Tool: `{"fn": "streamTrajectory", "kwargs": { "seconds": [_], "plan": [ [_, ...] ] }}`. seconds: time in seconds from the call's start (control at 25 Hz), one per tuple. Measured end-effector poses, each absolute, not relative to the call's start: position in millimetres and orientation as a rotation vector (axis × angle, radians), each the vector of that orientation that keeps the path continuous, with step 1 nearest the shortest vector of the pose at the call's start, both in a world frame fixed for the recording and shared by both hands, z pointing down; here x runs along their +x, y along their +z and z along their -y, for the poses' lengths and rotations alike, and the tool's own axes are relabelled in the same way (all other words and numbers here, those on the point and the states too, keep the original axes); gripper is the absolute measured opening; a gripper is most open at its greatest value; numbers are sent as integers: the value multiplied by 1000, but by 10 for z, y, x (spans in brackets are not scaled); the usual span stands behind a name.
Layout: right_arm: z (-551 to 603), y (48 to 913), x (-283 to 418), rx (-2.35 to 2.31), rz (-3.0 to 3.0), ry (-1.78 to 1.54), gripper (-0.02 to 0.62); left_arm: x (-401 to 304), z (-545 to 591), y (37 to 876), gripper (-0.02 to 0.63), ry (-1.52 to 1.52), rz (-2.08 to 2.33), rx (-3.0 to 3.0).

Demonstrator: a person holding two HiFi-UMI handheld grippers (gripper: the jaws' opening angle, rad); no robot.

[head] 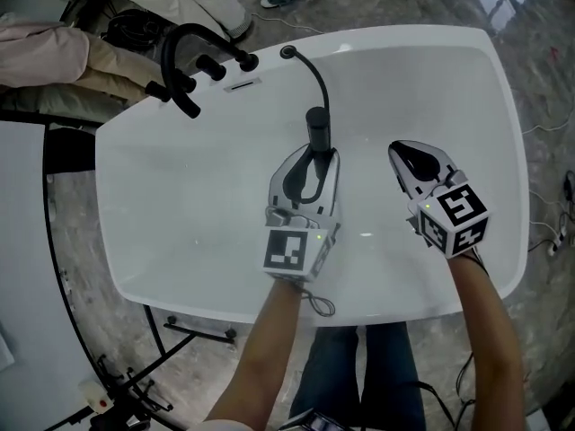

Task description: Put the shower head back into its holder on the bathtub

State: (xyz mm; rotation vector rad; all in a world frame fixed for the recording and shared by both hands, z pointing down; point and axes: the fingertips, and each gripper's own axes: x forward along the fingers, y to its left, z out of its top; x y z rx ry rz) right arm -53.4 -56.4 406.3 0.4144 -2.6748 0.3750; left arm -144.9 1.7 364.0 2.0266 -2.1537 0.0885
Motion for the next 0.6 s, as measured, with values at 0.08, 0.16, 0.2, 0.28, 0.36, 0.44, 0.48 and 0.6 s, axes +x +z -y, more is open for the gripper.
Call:
{"fn": "streamTrajectory", "kwargs": {
  "seconds": [0.08,0.16,0.2,0.28,0.36,0.44,0.48,0.6],
  "plan": [
    [562,3967,-569,405,2688,373,8,-1525,-39,3491,126,69,2186,2007],
    [561,3877,-600,397,2701,374,8,-1593,-61,3337,126,59,2223,1994],
    [563,3834,-614,392,2707,373,8,-1626,-69,3257,126,51,2241,1989],
    [570,3754,-634,379,2717,368,8,-1692,-81,3098,126,31,2277,1975],
    [574,3687,-639,365,2723,360,8,-1756,-96,2951,126,0,2311,1956],
    [549,3631,-647,347,2728,344,8,-1826,-124,2823,126,-35,2338,1928],
    [529,3599,-653,337,2730,332,8,-1860,-139,2757,126,-49,2353,1913],
    [486,3458,-650,332,2738,320,8,-1919,-171,2528,126,-79,2392,1888]
  ]
}}
